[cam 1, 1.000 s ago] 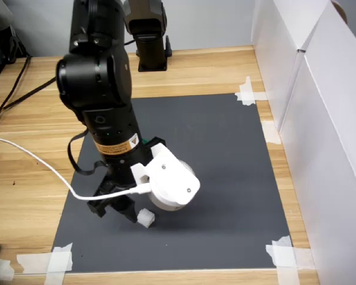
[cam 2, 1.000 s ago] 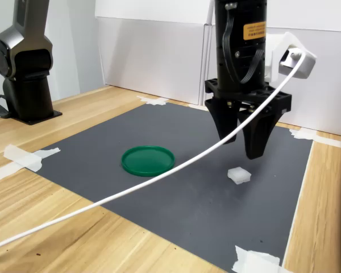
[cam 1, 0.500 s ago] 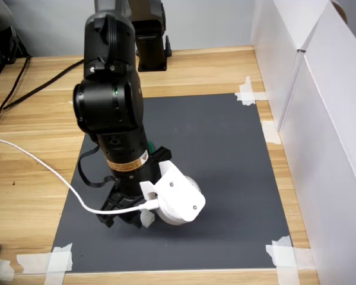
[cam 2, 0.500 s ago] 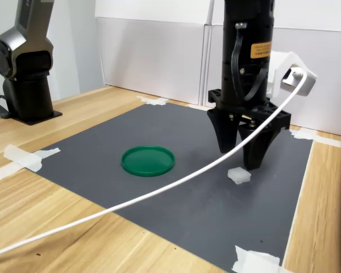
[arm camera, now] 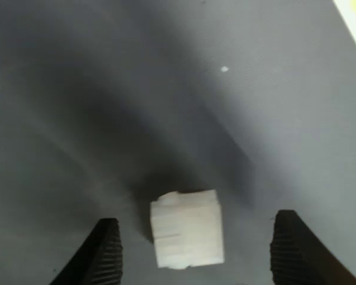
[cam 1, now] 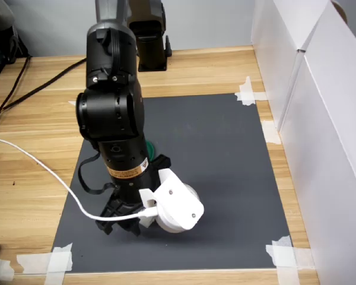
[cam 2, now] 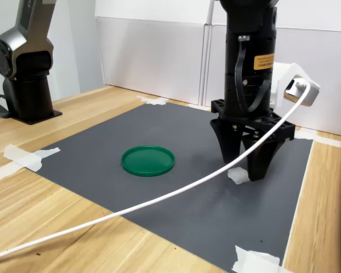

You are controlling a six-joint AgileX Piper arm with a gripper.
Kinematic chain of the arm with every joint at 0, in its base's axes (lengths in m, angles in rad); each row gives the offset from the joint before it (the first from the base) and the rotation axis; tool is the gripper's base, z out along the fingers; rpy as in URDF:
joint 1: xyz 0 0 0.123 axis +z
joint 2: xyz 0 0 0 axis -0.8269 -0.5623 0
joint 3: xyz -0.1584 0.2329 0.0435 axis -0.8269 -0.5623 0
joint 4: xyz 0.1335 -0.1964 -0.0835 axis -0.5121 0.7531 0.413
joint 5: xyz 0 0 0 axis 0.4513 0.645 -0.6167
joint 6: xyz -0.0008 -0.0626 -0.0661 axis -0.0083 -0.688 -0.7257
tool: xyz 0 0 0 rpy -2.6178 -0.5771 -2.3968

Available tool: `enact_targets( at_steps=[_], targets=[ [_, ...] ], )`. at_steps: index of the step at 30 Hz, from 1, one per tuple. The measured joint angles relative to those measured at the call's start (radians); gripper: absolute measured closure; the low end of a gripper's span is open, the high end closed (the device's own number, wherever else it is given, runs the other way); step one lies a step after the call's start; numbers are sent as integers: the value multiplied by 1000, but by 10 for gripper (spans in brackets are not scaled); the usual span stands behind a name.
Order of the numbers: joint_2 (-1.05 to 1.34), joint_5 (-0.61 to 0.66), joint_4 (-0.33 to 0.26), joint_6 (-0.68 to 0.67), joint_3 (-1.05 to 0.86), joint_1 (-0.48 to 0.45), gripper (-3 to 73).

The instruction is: Grasp a white terminal and put it in the green lid.

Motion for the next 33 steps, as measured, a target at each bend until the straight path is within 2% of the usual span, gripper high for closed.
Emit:
enact_targets(
  at_steps=[19, 23, 28, 33],
  targets=[
    [-30, 6, -3, 15, 3, 0, 87],
    [-30, 14, -3, 16, 3, 0, 182],
    [-31, 15, -3, 23, 3, 0, 412],
    [-24, 15, -3, 24, 3, 0, 421]
  ],
)
